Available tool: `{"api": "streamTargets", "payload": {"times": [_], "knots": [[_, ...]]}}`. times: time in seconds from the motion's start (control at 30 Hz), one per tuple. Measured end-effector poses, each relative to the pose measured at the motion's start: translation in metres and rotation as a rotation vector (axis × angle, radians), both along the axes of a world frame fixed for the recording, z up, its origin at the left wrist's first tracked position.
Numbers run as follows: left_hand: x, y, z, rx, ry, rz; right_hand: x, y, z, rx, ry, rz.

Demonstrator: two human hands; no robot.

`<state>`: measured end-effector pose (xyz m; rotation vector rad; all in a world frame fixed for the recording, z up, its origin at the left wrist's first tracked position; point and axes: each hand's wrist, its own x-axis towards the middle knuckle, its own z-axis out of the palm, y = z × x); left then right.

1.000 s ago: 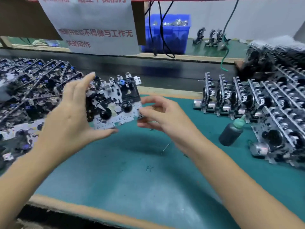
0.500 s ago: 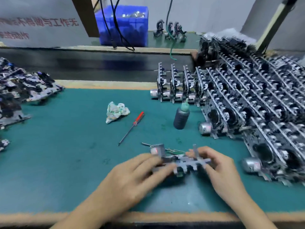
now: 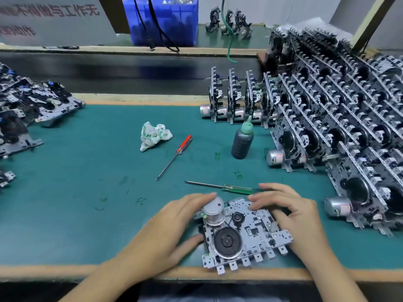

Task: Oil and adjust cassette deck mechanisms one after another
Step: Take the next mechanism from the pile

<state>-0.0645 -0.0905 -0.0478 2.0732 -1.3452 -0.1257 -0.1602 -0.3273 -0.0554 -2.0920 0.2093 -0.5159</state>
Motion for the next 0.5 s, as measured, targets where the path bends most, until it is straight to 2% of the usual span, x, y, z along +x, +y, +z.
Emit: {"api": "streamTargets", "payload": {"times": [0.3,0.4,0.5], "knots": [[0.015,-0.008,0.007,-0.015,-0.146,0.069,0.003,0.005,0.002,-0.214,-0.108,0.008],[0.024,-0.011,0.006,0.001,-0.046,0.09,0.007,0.006,0.0,-0.222,-0.085,0.006],[0.026,-0.01,0.004,-0.049,0.188,0.052,0.006,0.005,0.0,-0.191,-0.077,0.006]]}}
